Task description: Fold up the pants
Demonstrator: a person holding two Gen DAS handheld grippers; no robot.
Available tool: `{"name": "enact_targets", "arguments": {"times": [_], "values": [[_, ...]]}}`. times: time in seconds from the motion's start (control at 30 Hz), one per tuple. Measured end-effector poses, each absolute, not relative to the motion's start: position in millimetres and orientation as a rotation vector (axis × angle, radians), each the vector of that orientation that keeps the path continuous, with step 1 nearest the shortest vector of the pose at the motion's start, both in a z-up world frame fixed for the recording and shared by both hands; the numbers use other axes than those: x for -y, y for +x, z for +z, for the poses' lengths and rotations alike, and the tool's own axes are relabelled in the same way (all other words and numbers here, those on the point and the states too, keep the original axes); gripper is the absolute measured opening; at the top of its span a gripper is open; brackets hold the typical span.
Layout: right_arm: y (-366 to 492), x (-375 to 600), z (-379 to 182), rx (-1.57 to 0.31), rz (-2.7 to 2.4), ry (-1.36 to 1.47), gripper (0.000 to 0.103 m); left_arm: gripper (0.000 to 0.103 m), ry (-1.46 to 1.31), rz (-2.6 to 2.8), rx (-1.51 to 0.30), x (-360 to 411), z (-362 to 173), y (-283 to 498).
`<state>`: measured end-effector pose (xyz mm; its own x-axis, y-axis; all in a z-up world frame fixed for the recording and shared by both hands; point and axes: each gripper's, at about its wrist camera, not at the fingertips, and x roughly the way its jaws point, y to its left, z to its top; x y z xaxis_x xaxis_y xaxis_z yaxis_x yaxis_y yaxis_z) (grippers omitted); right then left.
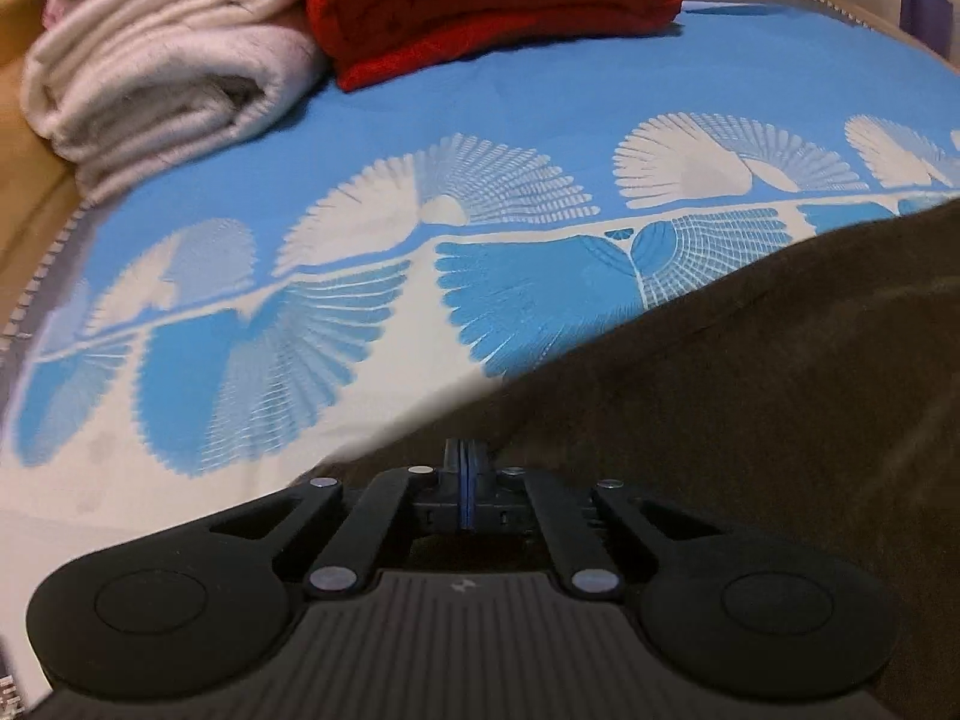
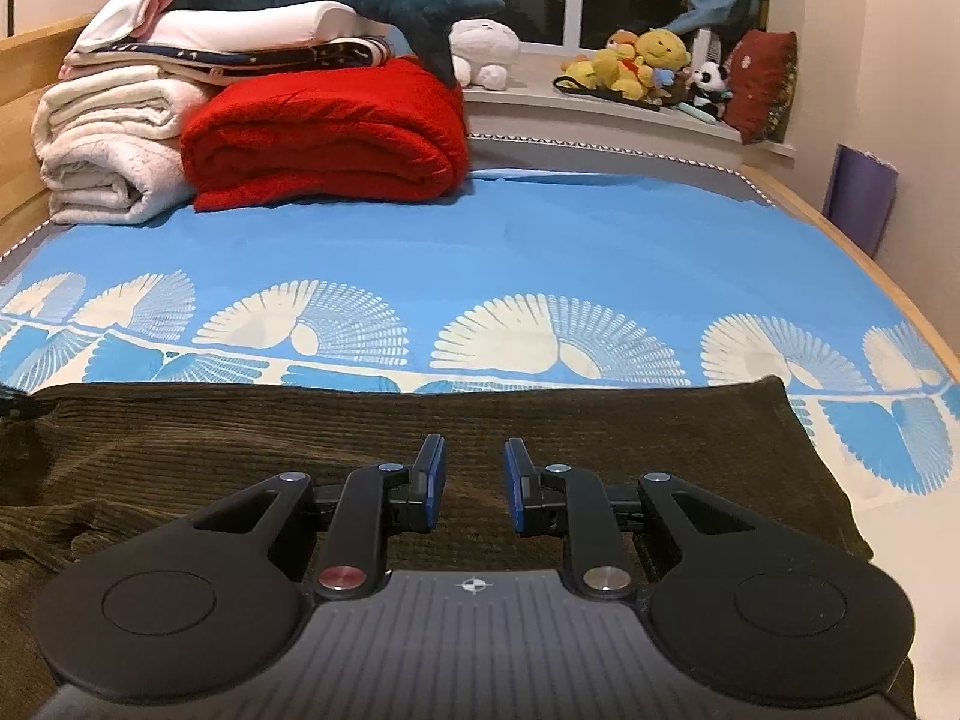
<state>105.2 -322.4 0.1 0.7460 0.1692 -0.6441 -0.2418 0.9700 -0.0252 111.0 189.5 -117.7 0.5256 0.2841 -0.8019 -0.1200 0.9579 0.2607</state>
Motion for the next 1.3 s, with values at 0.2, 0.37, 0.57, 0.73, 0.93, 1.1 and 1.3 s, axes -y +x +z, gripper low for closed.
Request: {"name": "enact_targets", "arguments": {"times": [0.2,0.37,0.57,0.73,0.93,1.1,1.3], "values": [[96,332,6,-0.706,0.213,-0.060,0.022,0.000,0.109,0.206,-1.025,-181,-67,21],[83,334,18,-0.715,0.235,0.021,0.022,0.001,-0.158,0.195,-0.987,-199,-60,-32],[67,317,26,-0.704,0.288,0.009,0.023,0.001,-0.192,0.156,-0.937,-200,-55,-27],[73,312,26,-0.695,0.286,-0.021,0.023,0.003,-0.186,0.105,-0.879,-200,-56,16],[86,309,19,-0.708,0.297,-0.028,0.023,0.008,-0.178,0.158,-0.861,-214,-94,82],[95,304,13,-0.703,0.306,-0.091,0.023,0.021,-0.113,0.167,-0.902,-220,-131,117],[113,308,-2,-0.772,0.276,-0.108,0.023,0.050,-0.026,0.147,-0.885,-217,-153,152]]}}
